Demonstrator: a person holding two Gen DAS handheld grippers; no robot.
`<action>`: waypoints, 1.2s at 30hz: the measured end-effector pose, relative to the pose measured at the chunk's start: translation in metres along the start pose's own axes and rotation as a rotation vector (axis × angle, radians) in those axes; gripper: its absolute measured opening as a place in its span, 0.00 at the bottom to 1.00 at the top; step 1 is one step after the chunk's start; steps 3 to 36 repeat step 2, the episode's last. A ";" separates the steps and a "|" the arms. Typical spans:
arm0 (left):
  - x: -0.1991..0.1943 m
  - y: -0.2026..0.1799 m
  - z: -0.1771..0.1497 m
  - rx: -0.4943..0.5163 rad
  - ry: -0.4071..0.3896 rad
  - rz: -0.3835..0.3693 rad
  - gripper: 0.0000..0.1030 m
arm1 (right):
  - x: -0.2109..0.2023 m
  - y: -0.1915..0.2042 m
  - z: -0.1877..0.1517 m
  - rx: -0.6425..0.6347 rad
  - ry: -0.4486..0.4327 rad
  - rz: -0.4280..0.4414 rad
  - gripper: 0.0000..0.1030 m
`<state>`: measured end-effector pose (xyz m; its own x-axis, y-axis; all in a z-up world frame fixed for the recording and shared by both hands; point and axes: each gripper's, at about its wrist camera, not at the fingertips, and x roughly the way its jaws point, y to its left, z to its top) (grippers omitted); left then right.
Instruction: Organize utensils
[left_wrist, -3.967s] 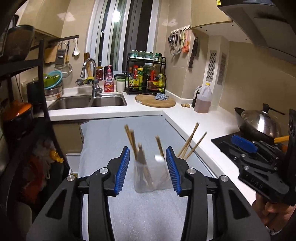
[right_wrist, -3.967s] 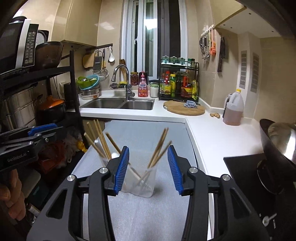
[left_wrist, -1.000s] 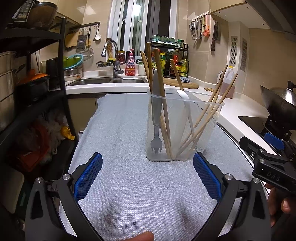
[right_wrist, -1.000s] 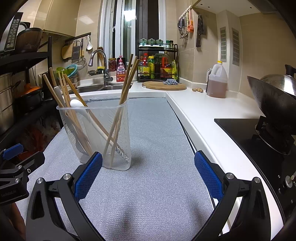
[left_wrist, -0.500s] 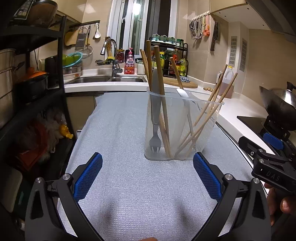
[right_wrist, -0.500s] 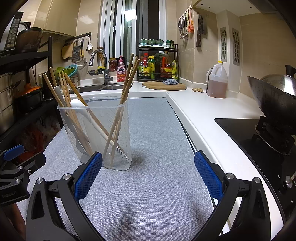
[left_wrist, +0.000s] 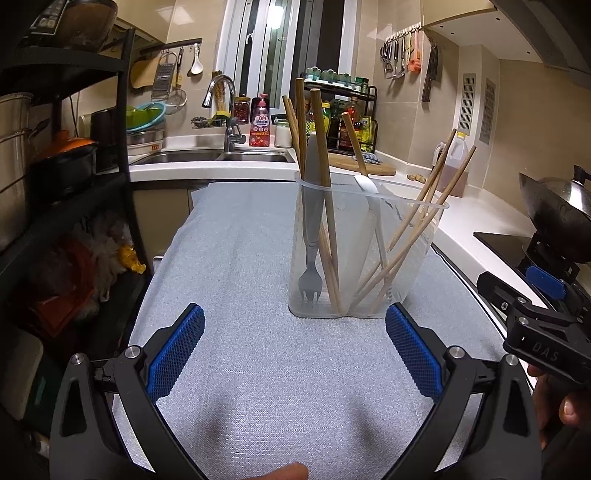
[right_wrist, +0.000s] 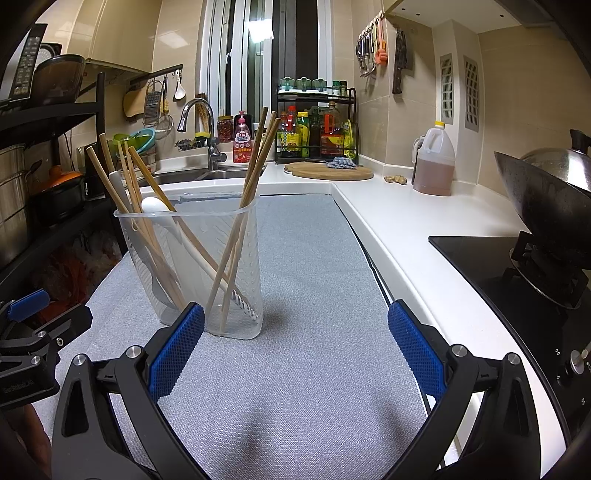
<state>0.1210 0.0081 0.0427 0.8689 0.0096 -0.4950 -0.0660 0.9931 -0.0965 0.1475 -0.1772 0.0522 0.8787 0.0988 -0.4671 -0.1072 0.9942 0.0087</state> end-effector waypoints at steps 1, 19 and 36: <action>0.000 -0.001 0.000 0.004 0.002 0.001 0.93 | 0.000 0.000 0.000 0.000 0.000 0.000 0.95; 0.000 -0.001 0.000 0.006 0.003 0.000 0.93 | 0.000 0.000 0.000 0.000 0.000 0.000 0.95; 0.000 -0.001 0.000 0.006 0.003 0.000 0.93 | 0.000 0.000 0.000 0.000 0.000 0.000 0.95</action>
